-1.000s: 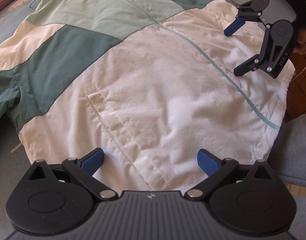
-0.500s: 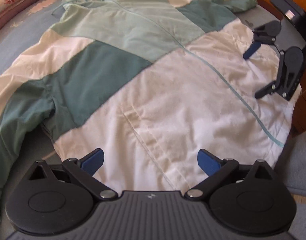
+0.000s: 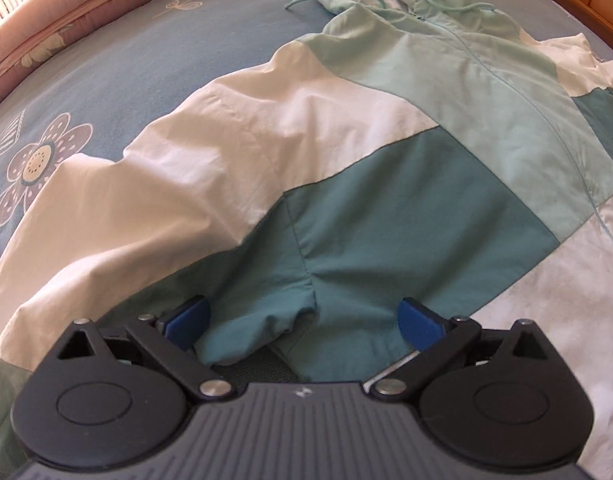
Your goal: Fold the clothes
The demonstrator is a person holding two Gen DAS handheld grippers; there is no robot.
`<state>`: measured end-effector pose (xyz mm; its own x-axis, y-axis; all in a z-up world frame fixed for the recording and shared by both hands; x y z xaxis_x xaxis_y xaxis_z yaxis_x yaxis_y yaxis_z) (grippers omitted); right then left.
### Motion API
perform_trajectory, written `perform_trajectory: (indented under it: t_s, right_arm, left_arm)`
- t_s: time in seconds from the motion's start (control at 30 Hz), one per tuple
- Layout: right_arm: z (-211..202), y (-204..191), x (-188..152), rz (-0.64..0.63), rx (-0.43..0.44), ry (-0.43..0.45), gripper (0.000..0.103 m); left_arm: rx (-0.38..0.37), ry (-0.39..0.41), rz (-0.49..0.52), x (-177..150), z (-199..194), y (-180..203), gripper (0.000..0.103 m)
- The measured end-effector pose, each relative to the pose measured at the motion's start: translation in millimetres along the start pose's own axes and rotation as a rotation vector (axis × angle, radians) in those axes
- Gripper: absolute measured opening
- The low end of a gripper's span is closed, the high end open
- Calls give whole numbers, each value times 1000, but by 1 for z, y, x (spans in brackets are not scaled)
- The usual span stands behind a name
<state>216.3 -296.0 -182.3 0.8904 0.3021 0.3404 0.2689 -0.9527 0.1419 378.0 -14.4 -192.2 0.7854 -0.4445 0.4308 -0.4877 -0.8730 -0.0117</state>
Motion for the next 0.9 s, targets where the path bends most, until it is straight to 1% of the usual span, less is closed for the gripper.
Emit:
perform_trajectory:
  t_s: [0.03, 0.1, 0.2, 0.27, 0.37, 0.43, 0.5, 0.53, 0.57, 0.67, 0.73, 0.83, 0.9]
  right_arm:
    - [1, 3, 3, 15, -5, 10, 103]
    - [3, 7, 9, 41, -17, 38, 103]
    - [7, 12, 26, 65, -20, 84, 103]
    - [9, 16, 40, 68, -27, 119, 103]
    - [15, 24, 60, 85, -37, 169, 103]
    - [20, 30, 74, 106, -41, 205, 103]
    - [26, 37, 85, 140, -44, 229, 103]
    - [29, 40, 90, 160, -48, 236, 103]
    - [32, 43, 94, 181, -51, 243, 103]
    - [36, 52, 100, 247, -49, 269, 103]
    - [39, 60, 100, 279, -49, 269, 103]
    - [45, 72, 97, 294, -66, 254, 103]
    - [49, 79, 94, 291, -82, 247, 103]
  left_arm:
    - [4, -4, 4, 2, -3, 2, 99]
    - [-20, 7, 28, 9, -11, 12, 98]
    - [-95, 58, 47, 25, -22, 31, 99]
    - [-136, 98, 39, 39, -24, 42, 99]
    - [-144, 134, -28, 64, -4, 45, 99]
    - [-148, 137, -101, 77, 14, 38, 99]
    - [-168, 135, -180, 87, 30, 27, 99]
    - [-163, 134, -205, 91, 36, 21, 99]
    - [-140, 133, -214, 93, 40, 16, 99]
    - [-17, 107, -191, 92, 53, -2, 100]
    - [-30, 93, -204, 88, 52, -14, 100]
    - [-45, 60, -177, 93, 42, -10, 98]
    - [-95, 84, -149, 99, 32, -1, 98]
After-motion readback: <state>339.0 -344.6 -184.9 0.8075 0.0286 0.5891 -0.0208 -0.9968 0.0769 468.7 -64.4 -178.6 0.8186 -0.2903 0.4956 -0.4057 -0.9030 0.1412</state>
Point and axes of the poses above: each gripper's, at about its wrist camera, not at the fingertips, and z roughly the way its jaws point, y to its right, x to its top, the point moved 2 cm from there along z, roughly the way its jaws point, and after that the axes turned 15 degrees about -z, right-handed, at the moved point
